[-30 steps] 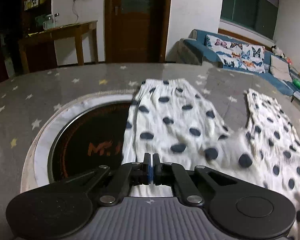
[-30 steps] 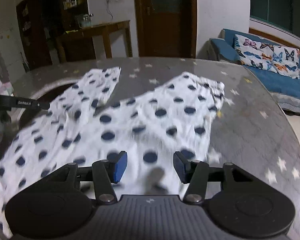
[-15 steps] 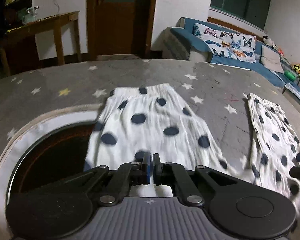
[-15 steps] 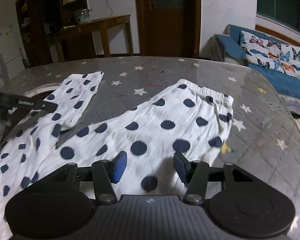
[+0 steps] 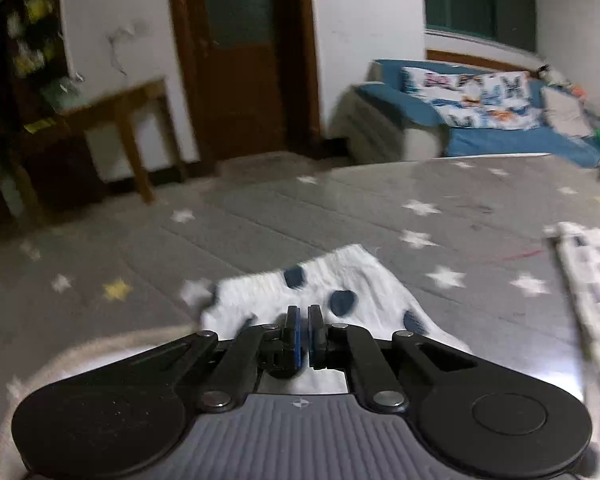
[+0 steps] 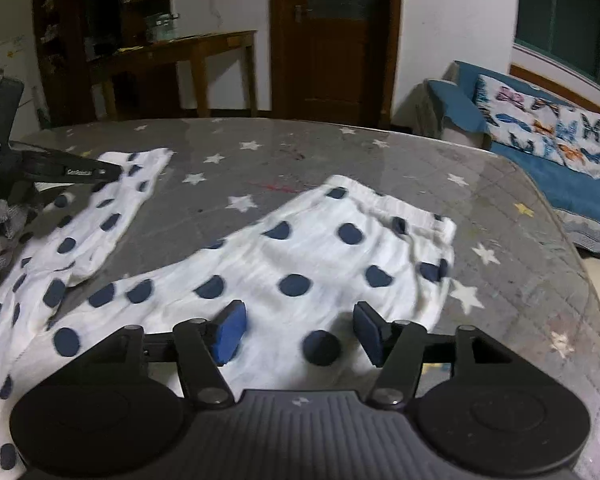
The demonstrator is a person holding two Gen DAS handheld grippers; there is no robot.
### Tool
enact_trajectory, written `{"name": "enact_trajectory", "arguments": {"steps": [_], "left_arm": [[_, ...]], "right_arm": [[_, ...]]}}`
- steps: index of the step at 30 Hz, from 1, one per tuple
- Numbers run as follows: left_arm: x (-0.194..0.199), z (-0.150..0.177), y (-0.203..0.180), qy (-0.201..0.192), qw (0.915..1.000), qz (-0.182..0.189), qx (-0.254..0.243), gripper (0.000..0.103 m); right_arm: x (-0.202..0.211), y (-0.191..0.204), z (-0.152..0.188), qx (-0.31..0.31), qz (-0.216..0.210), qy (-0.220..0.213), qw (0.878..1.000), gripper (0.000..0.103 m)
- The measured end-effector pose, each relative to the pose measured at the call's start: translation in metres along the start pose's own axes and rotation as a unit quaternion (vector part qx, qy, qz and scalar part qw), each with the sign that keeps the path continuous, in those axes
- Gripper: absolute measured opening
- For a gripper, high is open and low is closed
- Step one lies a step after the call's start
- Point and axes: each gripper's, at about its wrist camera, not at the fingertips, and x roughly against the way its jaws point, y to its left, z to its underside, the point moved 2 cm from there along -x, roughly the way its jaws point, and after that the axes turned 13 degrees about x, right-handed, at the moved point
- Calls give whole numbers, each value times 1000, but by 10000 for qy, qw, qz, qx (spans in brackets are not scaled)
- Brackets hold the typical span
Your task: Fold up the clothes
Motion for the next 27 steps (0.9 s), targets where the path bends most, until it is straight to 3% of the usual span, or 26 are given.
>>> {"name": "enact_trajectory", "arguments": {"steps": [4, 8, 13, 18, 21, 23, 27], "left_arm": [[-9, -3, 16, -157, 9986, -501, 102, 5], [-13, -6, 26, -204, 9970, -726, 146, 5], [-15, -5, 16, -238, 9960, -855, -96, 5], [-8, -4, 17, -139, 9972, -730, -102, 7], [8, -3, 18, -148, 9979, -621, -50, 17], [22, 3, 15, -66, 9989, -459, -27, 31], [54, 18, 9, 78, 9998, -132, -96, 36]], "right_arm": [[6, -11, 9, -134, 237, 72, 9996, 60], [9, -22, 9, -198, 282, 59, 9994, 59], [-6, -27, -12, -190, -15, -146, 9997, 59], [-21, -23, -17, -73, 31, 96, 9999, 60], [-5, -17, -12, -83, -66, 69, 9999, 60], [10, -7, -8, -41, -172, 41, 9998, 61], [31, 17, 4, 128, -301, 57, 9995, 63]]}}
